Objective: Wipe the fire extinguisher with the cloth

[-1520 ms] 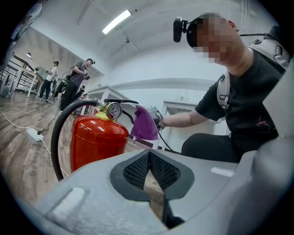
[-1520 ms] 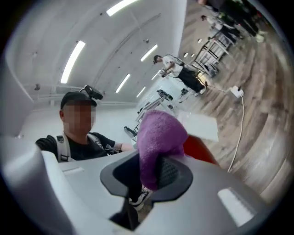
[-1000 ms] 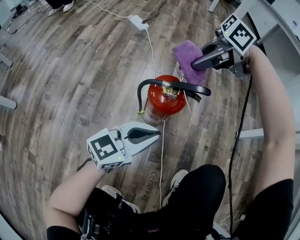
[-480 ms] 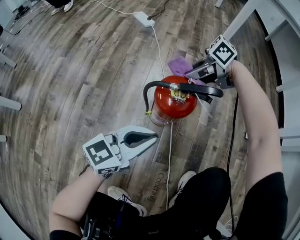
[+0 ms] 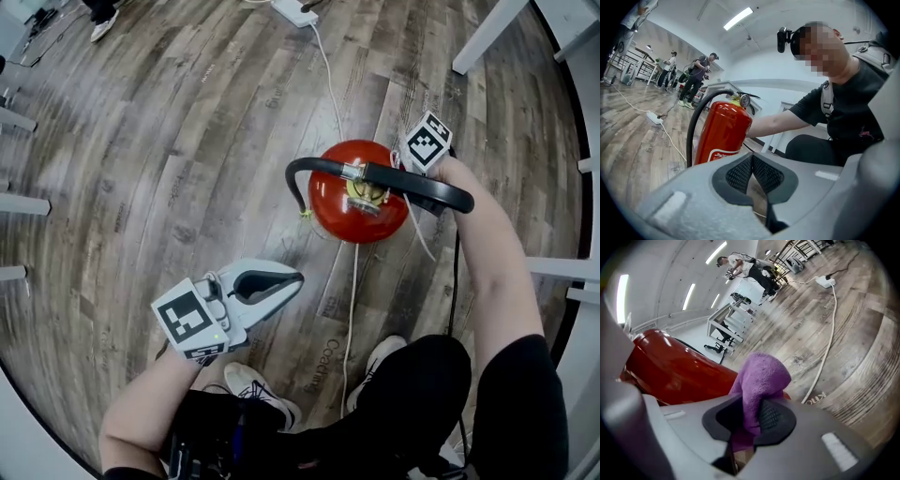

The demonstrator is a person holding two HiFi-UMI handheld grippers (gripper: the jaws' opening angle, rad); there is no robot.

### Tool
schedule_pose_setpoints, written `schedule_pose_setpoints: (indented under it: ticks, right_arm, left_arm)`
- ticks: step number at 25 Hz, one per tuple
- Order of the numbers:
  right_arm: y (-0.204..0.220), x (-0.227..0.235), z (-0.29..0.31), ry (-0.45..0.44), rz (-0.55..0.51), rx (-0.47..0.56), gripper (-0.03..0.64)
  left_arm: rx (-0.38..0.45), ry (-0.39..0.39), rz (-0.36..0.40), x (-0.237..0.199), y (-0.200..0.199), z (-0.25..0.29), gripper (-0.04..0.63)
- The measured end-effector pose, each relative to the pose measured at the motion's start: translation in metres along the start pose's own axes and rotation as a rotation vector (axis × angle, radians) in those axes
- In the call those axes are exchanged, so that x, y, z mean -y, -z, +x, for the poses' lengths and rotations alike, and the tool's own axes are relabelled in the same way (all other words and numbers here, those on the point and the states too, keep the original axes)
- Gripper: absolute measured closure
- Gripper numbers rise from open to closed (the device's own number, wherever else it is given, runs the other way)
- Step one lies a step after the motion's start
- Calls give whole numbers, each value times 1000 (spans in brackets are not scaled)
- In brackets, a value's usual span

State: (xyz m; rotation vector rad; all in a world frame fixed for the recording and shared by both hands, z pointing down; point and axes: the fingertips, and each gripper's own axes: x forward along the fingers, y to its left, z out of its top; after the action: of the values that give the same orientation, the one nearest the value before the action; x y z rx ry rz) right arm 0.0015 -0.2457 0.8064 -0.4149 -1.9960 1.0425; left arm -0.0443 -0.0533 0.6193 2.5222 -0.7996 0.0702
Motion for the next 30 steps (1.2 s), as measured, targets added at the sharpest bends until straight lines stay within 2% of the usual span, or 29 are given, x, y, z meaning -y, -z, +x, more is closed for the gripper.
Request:
schedule_pose_setpoints:
  ticks: [7, 11, 17, 20, 24, 30]
  right_arm:
    - [49, 69, 44, 106, 101, 18, 555]
    - [64, 90, 52, 133, 174, 84, 555]
    - [61, 79, 45, 174, 116, 154, 557]
    - [55, 52, 28, 135, 105, 267, 557]
    - [45, 5, 0, 33, 118, 484, 557]
    - [48, -67, -36, -62, 195, 805, 557]
  left_arm:
    - [-60, -52, -57, -6, 23, -10, 594]
    - [-66, -64, -72, -10, 27, -6, 594]
    - [-51, -43, -70, -13, 23, 7, 594]
    - [-40, -17, -61, -9, 19, 15, 594]
    - [-40, 22, -36, 1, 16, 23, 594]
    - [-21, 72, -7, 14, 7, 39, 594]
